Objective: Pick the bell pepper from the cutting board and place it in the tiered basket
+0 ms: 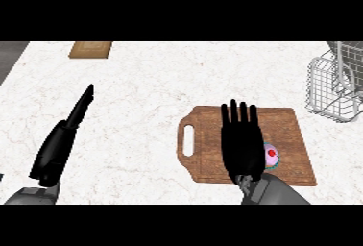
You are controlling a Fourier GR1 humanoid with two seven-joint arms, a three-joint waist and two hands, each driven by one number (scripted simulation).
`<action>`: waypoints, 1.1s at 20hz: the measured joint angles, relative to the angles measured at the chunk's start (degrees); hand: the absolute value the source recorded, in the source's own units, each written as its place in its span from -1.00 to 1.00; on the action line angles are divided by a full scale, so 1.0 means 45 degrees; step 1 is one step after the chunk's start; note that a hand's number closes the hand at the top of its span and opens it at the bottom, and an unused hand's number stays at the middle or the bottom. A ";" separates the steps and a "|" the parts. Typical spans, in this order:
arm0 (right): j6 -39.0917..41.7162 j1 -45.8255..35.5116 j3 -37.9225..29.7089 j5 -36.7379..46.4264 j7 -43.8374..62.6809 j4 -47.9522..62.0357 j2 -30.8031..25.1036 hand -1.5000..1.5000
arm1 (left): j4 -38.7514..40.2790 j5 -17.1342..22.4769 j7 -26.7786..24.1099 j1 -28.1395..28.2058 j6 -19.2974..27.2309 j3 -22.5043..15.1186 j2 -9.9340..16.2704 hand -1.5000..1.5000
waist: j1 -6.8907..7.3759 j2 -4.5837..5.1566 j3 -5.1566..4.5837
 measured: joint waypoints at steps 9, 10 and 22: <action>-0.0685 0.0656 -0.1088 0.1254 -0.1104 0.1165 0.0635 -1.00 | 0.0485 -0.0209 -0.0190 -0.0371 -0.0688 0.0692 -0.0379 0.00 | 0.0014 0.0012 0.0001; -0.0691 0.0492 -0.1306 0.1349 -0.1197 0.1357 0.0742 -1.00 | 0.0404 -0.0294 -0.0188 -0.0298 -0.0697 0.0686 -0.0464 0.00 | 0.0020 0.0014 0.0004; -0.2389 0.0585 -0.2569 0.2453 -0.2732 0.3644 0.1411 -1.00 | 0.0267 -0.0710 -0.0098 -0.0297 -0.1336 0.1227 -0.0893 0.00 | 0.0040 -0.0006 -0.0009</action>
